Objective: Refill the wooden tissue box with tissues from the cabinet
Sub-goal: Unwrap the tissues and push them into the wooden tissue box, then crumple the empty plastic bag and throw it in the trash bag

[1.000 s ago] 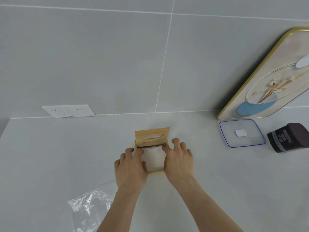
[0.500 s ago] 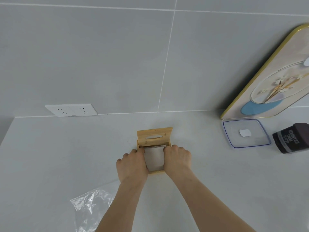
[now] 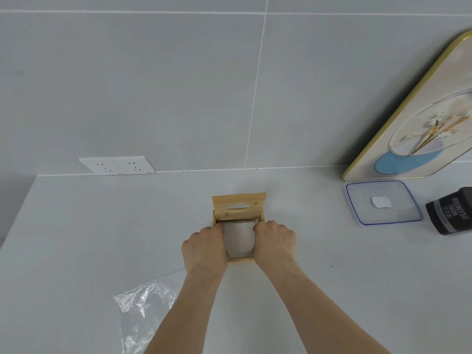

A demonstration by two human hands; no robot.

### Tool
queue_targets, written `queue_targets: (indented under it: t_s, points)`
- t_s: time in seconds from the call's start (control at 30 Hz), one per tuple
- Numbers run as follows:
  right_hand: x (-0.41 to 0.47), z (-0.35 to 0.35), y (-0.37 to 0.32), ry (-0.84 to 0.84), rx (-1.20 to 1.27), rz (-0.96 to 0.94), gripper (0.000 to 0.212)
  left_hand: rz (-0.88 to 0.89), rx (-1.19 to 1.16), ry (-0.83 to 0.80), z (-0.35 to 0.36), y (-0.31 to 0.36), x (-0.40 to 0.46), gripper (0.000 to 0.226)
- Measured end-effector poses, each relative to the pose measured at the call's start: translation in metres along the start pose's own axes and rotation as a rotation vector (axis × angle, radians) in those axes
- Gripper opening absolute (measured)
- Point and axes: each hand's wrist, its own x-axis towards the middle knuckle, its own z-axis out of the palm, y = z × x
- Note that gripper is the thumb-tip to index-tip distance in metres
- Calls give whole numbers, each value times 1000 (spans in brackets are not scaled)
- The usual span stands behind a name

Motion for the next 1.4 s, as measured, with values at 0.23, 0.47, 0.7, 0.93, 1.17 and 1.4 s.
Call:
queue_targets:
  t_s: [0.23,0.47,0.7,0.93,1.17,1.4]
  points:
    - [-16,2,9,122,155,-46,26,15,-173,75,-8,1,-20,36]
    - [-60,5,8,642,495,-77,13,-1,-498,426,-12,-23,-54,12]
    - [-121,32,-46,202,729,-85,20,-63,-571,310,4,-105,-59,29]
    - [-149,74,-96,-266,925,202,41,35,-332,-136,42,-187,-65,72]
    - [-167,76,-132,-140,1133,299,9,61,-442,-163,50,-223,-93,64]
    - [-174,4,-152,-74,1316,81,7,-26,-930,-172,0,-238,-90,28]
